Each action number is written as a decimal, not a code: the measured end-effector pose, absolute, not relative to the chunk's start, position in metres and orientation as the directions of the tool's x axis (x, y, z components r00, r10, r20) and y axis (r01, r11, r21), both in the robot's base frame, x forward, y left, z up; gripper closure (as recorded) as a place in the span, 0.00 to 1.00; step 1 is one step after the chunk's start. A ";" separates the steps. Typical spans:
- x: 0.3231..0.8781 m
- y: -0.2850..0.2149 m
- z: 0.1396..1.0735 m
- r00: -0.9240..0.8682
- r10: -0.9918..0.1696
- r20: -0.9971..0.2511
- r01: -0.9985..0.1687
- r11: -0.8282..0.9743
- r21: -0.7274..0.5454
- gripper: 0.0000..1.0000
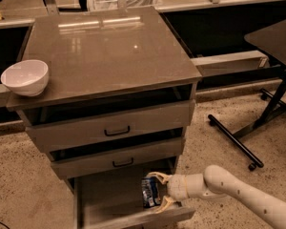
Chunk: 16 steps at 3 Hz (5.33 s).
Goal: Pick pepsi can from bottom drawer and place on counter
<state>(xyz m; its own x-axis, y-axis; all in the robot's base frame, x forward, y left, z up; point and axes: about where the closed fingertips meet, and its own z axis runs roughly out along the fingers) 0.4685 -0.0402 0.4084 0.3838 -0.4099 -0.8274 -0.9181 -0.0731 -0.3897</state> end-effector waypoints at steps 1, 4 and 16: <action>0.458 -0.055 0.504 0.456 -0.434 -0.777 -0.883 -0.112 -0.456 0.60; 0.481 -0.087 0.647 0.473 -0.530 -0.703 -0.854 -0.080 -0.514 1.00; 0.740 -0.018 0.851 -0.066 -0.334 -0.940 -0.814 0.563 -0.142 1.00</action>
Offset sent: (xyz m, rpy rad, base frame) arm 0.0113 -0.0550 0.2657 -0.1711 -0.1311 -0.0553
